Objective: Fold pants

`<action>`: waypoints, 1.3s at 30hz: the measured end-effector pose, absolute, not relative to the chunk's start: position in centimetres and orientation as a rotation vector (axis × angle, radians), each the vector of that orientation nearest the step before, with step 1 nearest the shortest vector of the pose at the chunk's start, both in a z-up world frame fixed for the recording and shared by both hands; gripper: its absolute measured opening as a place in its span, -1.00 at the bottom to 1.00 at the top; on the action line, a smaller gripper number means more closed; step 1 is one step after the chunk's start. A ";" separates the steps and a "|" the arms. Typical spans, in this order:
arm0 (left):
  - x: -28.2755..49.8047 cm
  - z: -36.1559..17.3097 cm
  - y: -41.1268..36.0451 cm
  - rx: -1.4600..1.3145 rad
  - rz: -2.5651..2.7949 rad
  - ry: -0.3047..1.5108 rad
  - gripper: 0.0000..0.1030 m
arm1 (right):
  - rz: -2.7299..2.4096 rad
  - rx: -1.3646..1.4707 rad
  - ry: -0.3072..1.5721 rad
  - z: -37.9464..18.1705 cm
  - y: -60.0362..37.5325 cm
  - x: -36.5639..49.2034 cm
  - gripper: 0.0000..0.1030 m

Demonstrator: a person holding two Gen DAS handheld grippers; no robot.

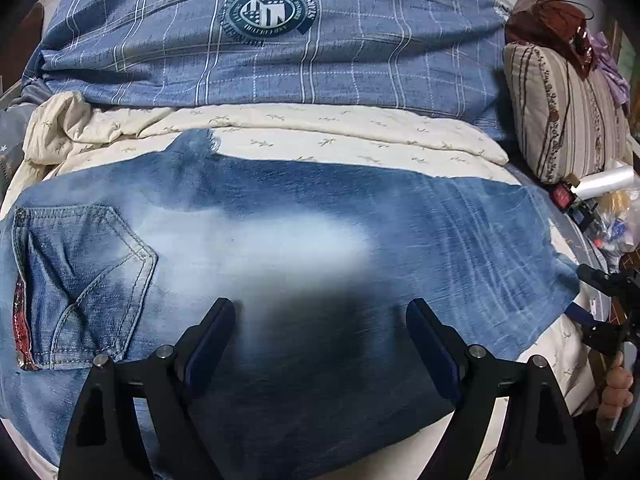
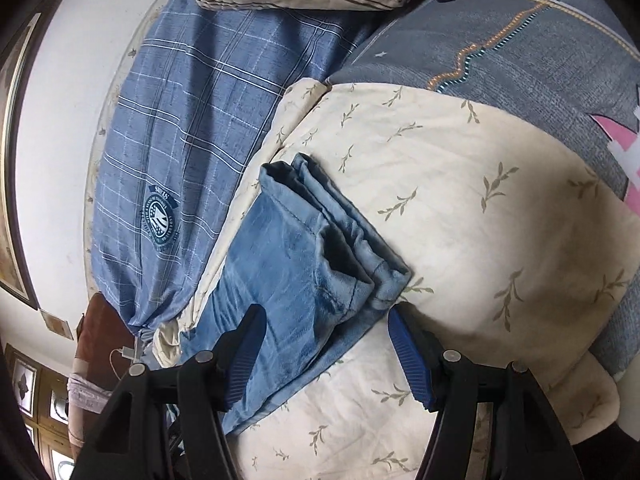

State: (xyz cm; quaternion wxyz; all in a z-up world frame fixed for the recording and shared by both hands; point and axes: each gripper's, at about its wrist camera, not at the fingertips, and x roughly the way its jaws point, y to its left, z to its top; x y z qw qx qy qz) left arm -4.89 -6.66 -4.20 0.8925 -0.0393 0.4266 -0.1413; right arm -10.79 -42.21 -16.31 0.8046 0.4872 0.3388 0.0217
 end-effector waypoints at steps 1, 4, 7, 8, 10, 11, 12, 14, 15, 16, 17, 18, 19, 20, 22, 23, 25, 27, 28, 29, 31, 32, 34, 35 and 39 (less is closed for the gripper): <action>-5.1 -4.0 -6.7 -0.077 -0.301 0.875 0.70 | 0.043 1.048 0.721 -16.4 -42.2 -10.7 0.31; -5.3 -3.5 -7.0 -0.066 -0.321 0.851 0.70 | 0.028 1.067 0.704 -16.4 -42.2 -10.6 0.31; -5.6 -3.0 -7.2 -0.056 -0.343 0.824 0.70 | 0.015 1.072 0.683 -16.2 -42.0 -10.5 0.31; -5.7 -2.9 -7.3 -0.054 -0.349 0.817 0.70 | 0.012 1.069 0.676 -16.2 -41.9 -10.4 0.31; -5.8 -2.7 -7.5 -0.043 -0.355 0.810 0.70 | 0.010 1.059 0.666 -16.1 -41.8 -10.2 0.31; -5.8 -2.7 -7.6 -0.034 -0.352 0.808 0.70 | 0.012 1.056 0.660 -16.0 -41.7 -10.1 0.30; -5.8 -2.7 -7.8 -0.028 -0.348 0.811 0.70 | 0.009 1.053 0.654 -16.0 -41.6 -10.1 0.25; -5.7 -2.9 -7.8 -0.032 -0.348 0.818 0.70 | -0.006 1.040 0.656 -16.0 -41.5 -10.0 0.03; -5.7 -2.9 -7.7 -0.034 -0.345 0.820 0.70 | -0.019 1.033 0.659 -16.1 -41.5 -10.0 -0.21; -5.7 -3.0 -7.7 -0.035 -0.341 0.820 0.70 | -0.024 1.032 0.662 -16.2 -41.6 -9.9 -0.40; -5.6 -3.0 -7.7 -0.036 -0.337 0.820 0.70 | -0.029 1.032 0.664 -16.3 -41.6 -9.9 -0.44; -5.6 -3.0 -7.6 -0.039 -0.336 0.820 0.70 | -0.035 1.026 0.663 -16.3 -41.6 -9.9 -0.50; -5.5 -3.0 -7.6 -0.041 -0.335 0.822 0.70 | -0.038 1.019 0.662 -16.3 -41.5 -9.9 -0.51; -5.5 -3.1 -7.6 -0.042 -0.333 0.823 0.70 | -0.040 1.013 0.662 -16.2 -41.5 -9.9 -0.52; -5.5 -3.2 -7.7 -0.042 -0.332 0.824 0.70 | -0.042 1.010 0.662 -16.2 -41.4 -9.8 -0.52; -5.5 -3.2 -7.8 -0.043 -0.336 0.822 0.70 | -0.043 1.015 0.662 -16.3 -41.5 -9.8 -0.52; -5.6 -3.1 -8.0 -0.039 -0.338 0.814 0.70 | -0.042 1.013 0.660 -16.2 -41.5 -9.9 -0.52; -5.7 -3.1 -8.3 -0.022 -0.347 0.803 0.70 | -0.039 0.991 0.656 -15.8 -41.3 -9.7 -0.52; -5.6 -3.1 -8.4 -0.020 -0.356 0.808 0.70 | -0.033 0.992 0.654 -15.7 -41.4 -9.7 -0.52; -5.6 -3.0 -8.7 -0.027 -0.369 0.820 0.70 | -0.028 1.000 0.657 -15.7 -41.4 -9.5 -0.52; -5.4 -2.6 -9.4 -0.028 -0.397 0.829 0.70 | -0.026 1.021 0.670 -15.9 -41.6 -9.3 -0.52; -5.2 -2.4 -10.0 -0.014 -0.408 0.834 0.70 | -0.026 1.037 0.681 -16.1 -41.7 -9.2 -0.52; -4.1 -1.7 -12.0 0.011 -0.430 0.844 0.70 | -0.023 1.060 0.690 -16.3 -41.8 -9.1 -0.52; -3.7 -1.6 -12.6 0.019 -0.435 0.850 0.70 | -0.018 1.070 0.695 -16.4 -42.0 -9.1 -0.52; 0.2 -1.1 -16.6 0.035 -0.446 0.914 0.70 | 0.000 1.118 0.712 -16.9 -42.3 -9.1 -0.51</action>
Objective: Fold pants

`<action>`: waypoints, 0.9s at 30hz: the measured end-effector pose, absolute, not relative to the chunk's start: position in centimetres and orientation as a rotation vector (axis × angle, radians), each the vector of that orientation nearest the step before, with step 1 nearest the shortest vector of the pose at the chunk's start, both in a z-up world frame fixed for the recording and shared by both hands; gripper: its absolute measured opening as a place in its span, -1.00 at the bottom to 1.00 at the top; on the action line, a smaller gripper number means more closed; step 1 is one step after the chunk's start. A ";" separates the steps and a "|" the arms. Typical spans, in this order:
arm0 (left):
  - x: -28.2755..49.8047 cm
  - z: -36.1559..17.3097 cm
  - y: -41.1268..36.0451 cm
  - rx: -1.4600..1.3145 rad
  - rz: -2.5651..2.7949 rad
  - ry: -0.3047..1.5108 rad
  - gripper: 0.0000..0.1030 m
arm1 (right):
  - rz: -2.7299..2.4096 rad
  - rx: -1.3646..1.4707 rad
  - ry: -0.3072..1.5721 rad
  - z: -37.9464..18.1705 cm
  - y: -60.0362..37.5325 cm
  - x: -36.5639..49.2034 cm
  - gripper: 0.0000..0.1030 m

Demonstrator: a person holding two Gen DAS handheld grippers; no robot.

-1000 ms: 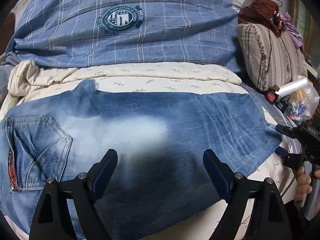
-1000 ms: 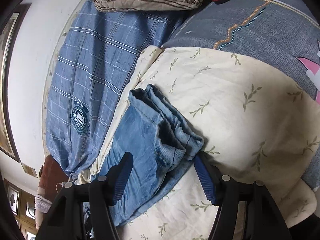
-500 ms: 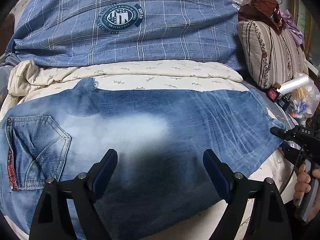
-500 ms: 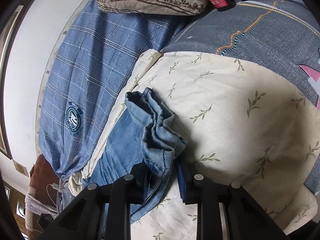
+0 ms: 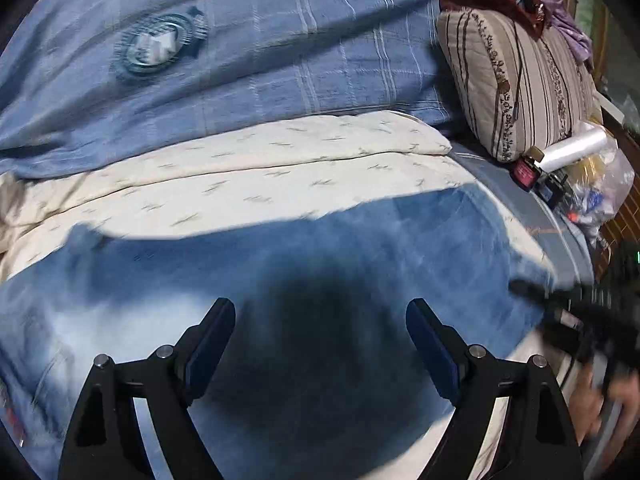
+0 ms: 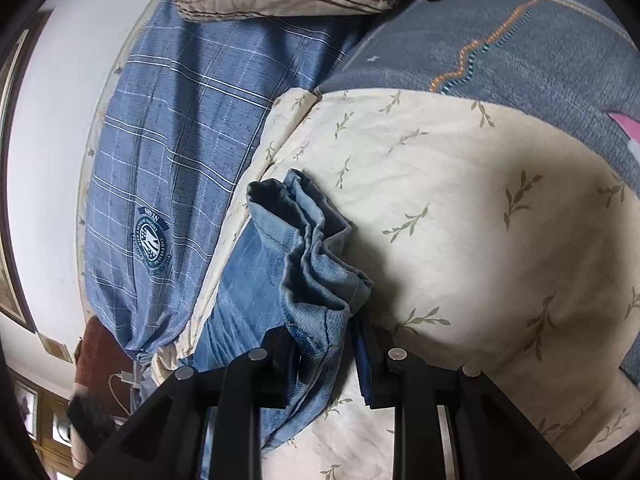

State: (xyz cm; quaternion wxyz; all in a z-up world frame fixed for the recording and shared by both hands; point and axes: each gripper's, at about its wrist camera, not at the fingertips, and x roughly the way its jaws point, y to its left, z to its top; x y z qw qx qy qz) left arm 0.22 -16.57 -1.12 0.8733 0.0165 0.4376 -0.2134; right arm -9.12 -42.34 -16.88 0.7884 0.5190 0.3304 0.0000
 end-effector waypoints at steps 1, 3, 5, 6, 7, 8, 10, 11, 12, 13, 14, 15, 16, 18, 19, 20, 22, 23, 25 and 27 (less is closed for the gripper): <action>1.0 -1.2 -17.4 0.043 -0.439 0.929 0.70 | 0.004 1.145 0.712 -17.1 -42.5 -9.2 -0.51; 2.8 -1.6 -19.4 0.067 -0.418 0.963 0.70 | 0.015 1.187 0.716 -17.5 -42.7 -9.3 -0.48; 3.9 -2.3 -20.5 0.075 -0.400 0.994 0.70 | 0.020 1.200 0.719 -17.5 -42.8 -9.2 -0.47; 4.5 -2.8 -21.1 0.079 -0.383 1.011 0.70 | 0.018 1.200 0.719 -17.5 -42.8 -9.2 -0.46; 4.9 -3.2 -21.5 0.080 -0.376 1.022 0.70 | 0.016 1.204 0.719 -17.4 -42.7 -9.2 -0.44; 5.2 -3.7 -22.0 0.087 -0.373 1.033 0.70 | 0.016 1.210 0.718 -17.4 -42.7 -9.2 -0.43; 5.3 -4.7 -23.1 0.146 -0.359 1.027 0.71 | 0.019 1.225 0.718 -17.5 -42.8 -9.1 -0.39; 5.0 -4.7 -23.3 0.164 -0.356 1.009 0.73 | 0.021 1.232 0.718 -17.5 -42.9 -9.1 -0.38; 4.7 -4.8 -23.6 0.185 -0.358 0.989 0.73 | 0.021 1.232 0.718 -17.5 -42.9 -9.0 -0.37; 4.7 -4.7 -23.6 0.191 -0.360 0.986 0.73 | 0.020 1.220 0.717 -17.5 -42.9 -8.9 -0.37; 4.8 -4.7 -23.5 0.184 -0.365 0.993 0.73 | 0.022 1.196 0.714 -17.3 -42.7 -8.7 -0.36; 4.9 -4.5 -23.1 0.164 -0.378 1.011 0.73 | 0.019 1.176 0.710 -17.1 -42.5 -8.6 -0.36; 5.0 -4.2 -22.8 0.149 -0.390 1.026 0.73 | 0.016 1.155 0.706 -16.9 -42.5 -8.6 -0.39; 4.8 -3.2 -21.4 0.099 -0.410 1.038 0.73 | 0.005 1.118 0.701 -16.6 -42.3 -8.7 -0.47; 4.5 -2.7 -20.7 0.085 -0.409 1.032 0.73 | 0.004 1.104 0.699 -16.4 -42.3 -8.7 -0.52; 4.2 -2.2 -19.9 0.077 -0.403 1.027 0.73 | 0.003 1.092 0.698 -16.3 -42.2 -8.7 -0.52; 3.5 -1.5 -18.1 0.079 -0.378 1.028 0.75 | 0.003 1.066 0.687 -15.8 -42.0 -8.8 -0.54; 3.2 -1.5 -17.3 0.096 -0.352 1.038 0.75 | 0.003 1.042 0.676 -15.3 -41.8 -8.9 -0.54; 2.4 -1.9 -16.1 0.138 -0.309 1.068 0.75 | 0.003 0.997 0.657 -14.4 -41.4 -9.1 -0.55; 1.6 -3.1 -15.1 0.162 -0.281 1.103 0.75 | 0.010 0.956 0.636 -13.5 -40.9 -9.3 -0.55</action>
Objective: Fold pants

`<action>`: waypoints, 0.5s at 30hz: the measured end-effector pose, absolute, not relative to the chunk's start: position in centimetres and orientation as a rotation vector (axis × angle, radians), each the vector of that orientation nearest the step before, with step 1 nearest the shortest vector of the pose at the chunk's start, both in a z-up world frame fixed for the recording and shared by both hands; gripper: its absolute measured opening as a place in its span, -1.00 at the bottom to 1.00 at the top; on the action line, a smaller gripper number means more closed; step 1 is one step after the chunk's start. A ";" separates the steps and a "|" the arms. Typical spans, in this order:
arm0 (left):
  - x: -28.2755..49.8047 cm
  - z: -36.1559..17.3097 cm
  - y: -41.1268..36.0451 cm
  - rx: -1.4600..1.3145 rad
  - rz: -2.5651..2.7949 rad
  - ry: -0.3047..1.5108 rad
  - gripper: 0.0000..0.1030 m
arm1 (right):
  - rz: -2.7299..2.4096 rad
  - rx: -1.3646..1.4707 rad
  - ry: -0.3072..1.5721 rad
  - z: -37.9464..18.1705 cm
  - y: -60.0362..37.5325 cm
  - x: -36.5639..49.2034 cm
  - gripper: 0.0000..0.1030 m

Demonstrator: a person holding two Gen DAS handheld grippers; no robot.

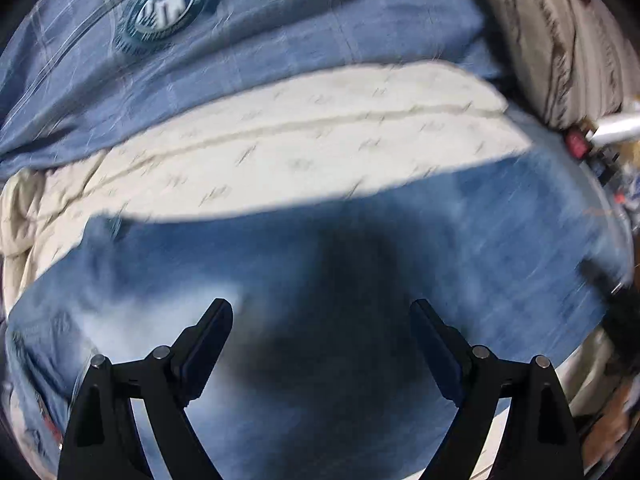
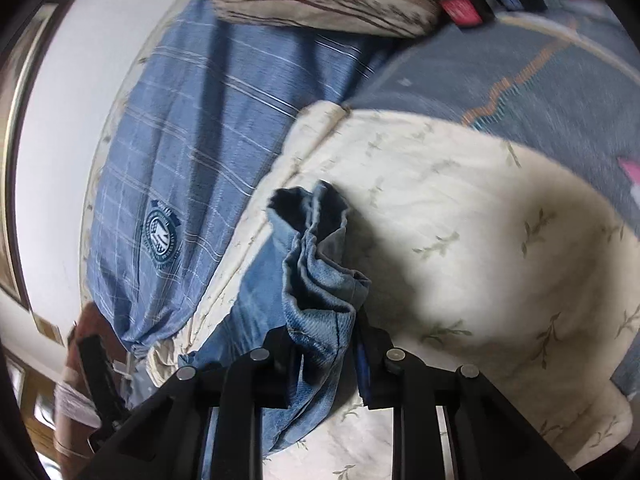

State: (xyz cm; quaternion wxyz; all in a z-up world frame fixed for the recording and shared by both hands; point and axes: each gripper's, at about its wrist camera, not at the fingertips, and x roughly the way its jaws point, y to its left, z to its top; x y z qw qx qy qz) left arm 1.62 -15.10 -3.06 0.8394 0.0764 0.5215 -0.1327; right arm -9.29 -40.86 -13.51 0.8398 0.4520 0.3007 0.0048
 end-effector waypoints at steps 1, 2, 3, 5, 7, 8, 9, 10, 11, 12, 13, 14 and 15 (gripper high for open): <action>1.5 -3.7 -14.9 0.162 -0.286 1.118 0.75 | 0.015 0.935 0.622 -13.0 -40.5 -9.4 -0.55; 1.4 -4.1 -14.8 0.169 -0.289 1.133 0.75 | 0.019 0.915 0.608 -12.6 -40.2 -9.6 -0.55; 1.3 -5.0 -14.9 0.191 -0.288 1.158 0.75 | 0.023 0.898 0.597 -12.2 -39.9 -9.7 -0.55; 1.3 -4.9 -14.9 0.184 -0.293 1.142 0.76 | 0.039 0.848 0.570 -11.1 -39.0 -9.9 -0.55; 1.9 -4.4 -14.4 0.133 -0.308 1.172 0.76 | 0.044 0.799 0.551 -10.2 -38.0 -10.0 -0.55; 2.2 -3.7 -13.5 0.078 -0.316 1.178 0.76 | 0.046 0.773 0.542 -9.8 -37.5 -10.0 -0.55; 2.2 -3.2 -12.9 0.051 -0.315 1.173 0.76 | 0.051 0.741 0.532 -9.3 -36.9 -10.0 -0.55; 2.3 -2.7 -12.4 0.036 -0.311 1.163 0.76 | 0.056 0.726 0.527 -9.0 -36.4 -10.0 -0.55; 2.3 -2.1 -11.7 0.028 -0.302 1.149 0.76 | 0.062 0.712 0.522 -8.7 -35.9 -9.9 -0.55; 2.2 -1.4 -10.8 0.022 -0.285 1.133 0.76 | 0.068 0.698 0.519 -8.5 -35.5 -9.8 -0.55; 2.2 -1.2 -10.3 0.018 -0.279 1.129 0.76 | 0.066 0.685 0.523 -8.4 -35.0 -9.7 -0.56; 2.0 -1.2 -9.7 0.010 -0.271 1.128 0.76 | 0.029 0.666 0.544 -8.5 -34.7 -9.5 -0.56; 1.9 -1.1 -9.2 -0.004 -0.269 1.133 0.76 | 0.002 0.664 0.563 -8.8 -34.6 -9.3 -0.56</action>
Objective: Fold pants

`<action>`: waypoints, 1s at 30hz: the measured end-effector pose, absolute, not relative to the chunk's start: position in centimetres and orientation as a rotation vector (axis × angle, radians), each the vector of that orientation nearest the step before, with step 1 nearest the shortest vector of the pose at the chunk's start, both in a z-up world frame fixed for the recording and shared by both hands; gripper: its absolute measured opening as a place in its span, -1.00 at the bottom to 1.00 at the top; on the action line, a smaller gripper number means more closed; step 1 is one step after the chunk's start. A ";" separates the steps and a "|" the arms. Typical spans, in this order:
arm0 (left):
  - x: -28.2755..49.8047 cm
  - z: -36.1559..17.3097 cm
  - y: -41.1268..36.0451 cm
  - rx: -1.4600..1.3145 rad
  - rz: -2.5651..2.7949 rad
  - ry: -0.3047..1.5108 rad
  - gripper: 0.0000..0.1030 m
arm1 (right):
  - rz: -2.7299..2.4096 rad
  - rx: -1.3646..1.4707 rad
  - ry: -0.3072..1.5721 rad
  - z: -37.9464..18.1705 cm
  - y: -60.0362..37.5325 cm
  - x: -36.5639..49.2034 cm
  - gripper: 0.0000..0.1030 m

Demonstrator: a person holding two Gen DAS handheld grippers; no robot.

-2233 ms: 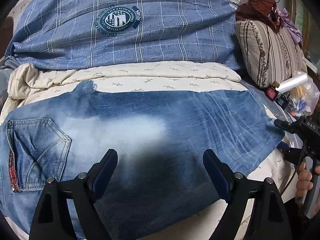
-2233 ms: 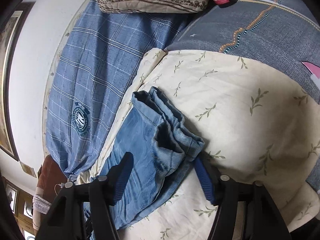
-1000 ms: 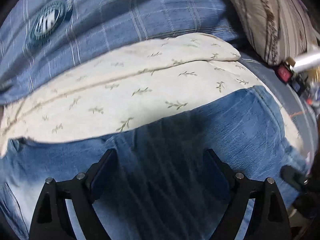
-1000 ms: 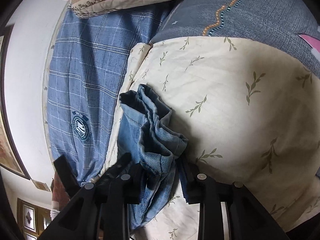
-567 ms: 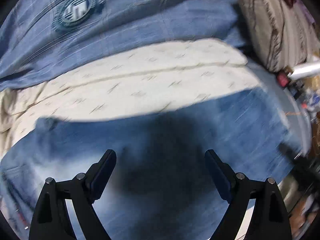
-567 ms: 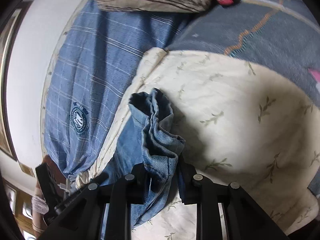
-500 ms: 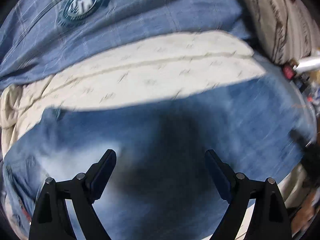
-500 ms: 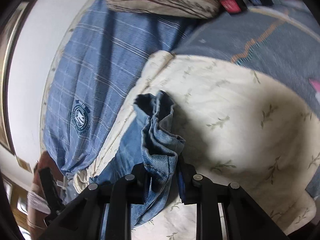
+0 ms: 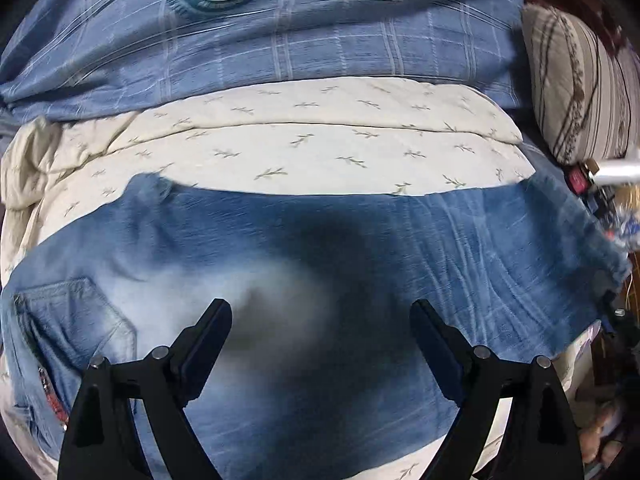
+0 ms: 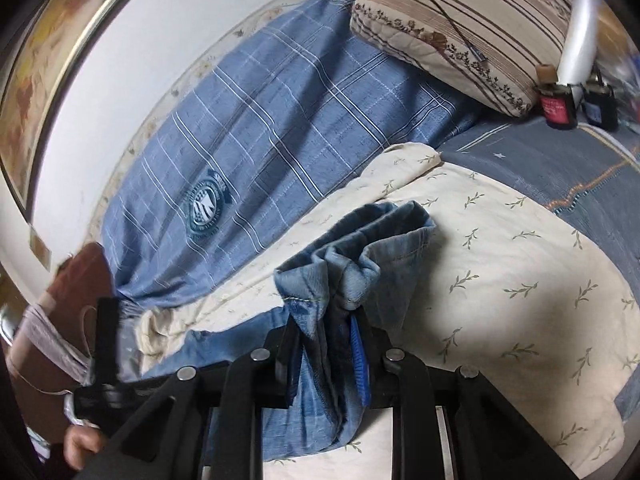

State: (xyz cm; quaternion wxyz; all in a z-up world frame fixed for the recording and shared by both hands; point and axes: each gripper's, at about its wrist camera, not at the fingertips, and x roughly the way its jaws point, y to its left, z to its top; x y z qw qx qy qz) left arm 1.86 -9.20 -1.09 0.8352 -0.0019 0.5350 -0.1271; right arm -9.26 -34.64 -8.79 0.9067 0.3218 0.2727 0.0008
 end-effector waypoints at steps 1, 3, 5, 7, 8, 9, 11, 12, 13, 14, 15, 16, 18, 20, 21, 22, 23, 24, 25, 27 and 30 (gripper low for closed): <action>1.7 -1.2 -9.0 -0.011 -0.273 1.135 0.76 | -0.008 0.682 0.581 -9.2 -34.9 -9.1 -0.55; 1.5 -1.2 -9.0 -0.013 -0.290 1.133 0.76 | -0.015 0.727 0.615 -10.0 -35.5 -8.9 -0.50; 1.4 -1.2 -9.6 -0.010 -0.311 1.130 0.76 | -0.037 0.747 0.644 -10.7 -36.4 -8.9 -0.49; 1.5 -1.6 -10.6 -0.007 -0.345 1.127 0.76 | -0.060 0.799 0.686 -12.0 -37.6 -8.9 -0.43; 1.6 -1.7 -11.1 -0.001 -0.359 1.127 0.76 | -0.074 0.834 0.706 -12.7 -38.3 -8.9 -0.39; 1.7 -1.9 -11.6 0.008 -0.368 1.128 0.76 | -0.080 0.881 0.725 -13.7 -39.2 -9.0 -0.27; 1.9 -2.3 -12.4 0.020 -0.384 1.130 0.76 | -0.050 0.993 0.737 -15.3 -40.6 -9.0 0.02; 2.1 -2.7 -12.9 0.027 -0.393 1.136 0.76 | -0.020 1.052 0.716 -15.9 -41.1 -9.1 0.09; 2.2 -2.9 -13.2 0.030 -0.396 1.140 0.76 | -0.006 1.077 0.700 -16.0 -41.5 -9.1 0.12; 2.4 -3.4 -13.6 0.038 -0.400 1.147 0.76 | 0.005 1.084 0.685 -16.0 -41.7 -8.9 0.13; 2.4 -3.6 -13.9 0.044 -0.399 1.150 0.76 | 0.024 1.090 0.672 -16.1 -41.8 -8.7 0.15; 2.4 -3.9 -14.0 0.052 -0.397 1.150 0.76 | 0.039 1.102 0.666 -16.3 -42.0 -8.4 0.17; 2.7 -4.5 -14.3 0.066 -0.386 1.142 0.76 | 0.044 1.116 0.648 -16.7 -41.9 -8.0 0.12; 2.9 -4.9 -14.7 0.086 -0.378 1.133 0.76 | 0.017 1.092 0.652 -16.4 -41.7 -7.7 -0.35; 2.8 -5.0 -15.1 0.124 -0.376 1.126 0.76 | 0.001 1.070 0.667 -16.3 -41.5 -7.5 -0.52; 2.7 -5.0 -15.3 0.147 -0.375 1.124 0.76 | -0.009 1.057 0.665 -16.1 -41.3 -7.5 -0.54; 2.7 -5.0 -15.4 0.155 -0.379 1.123 0.76 | -0.020 1.029 0.657 -15.7 -41.0 -7.5 -0.54; 2.7 -4.7 -15.2 0.135 -0.395 1.125 0.76 | -0.019 1.008 0.646 -15.2 -40.7 -7.6 -0.56; 2.8 -4.4 -14.8 0.109 -0.410 1.127 0.76 | -0.011 0.983 0.627 -14.5 -40.4 -7.7 -0.56; 2.8 -3.5 -13.3 0.043 -0.411 1.119 0.76 | 0.021 0.909 0.587 -12.8 -39.2 -7.8 -0.58; 2.6 -2.5 -11.6 0.024 -0.381 1.105 0.76 | 0.066 0.822 0.544 -10.8 -37.0 -7.8 -0.58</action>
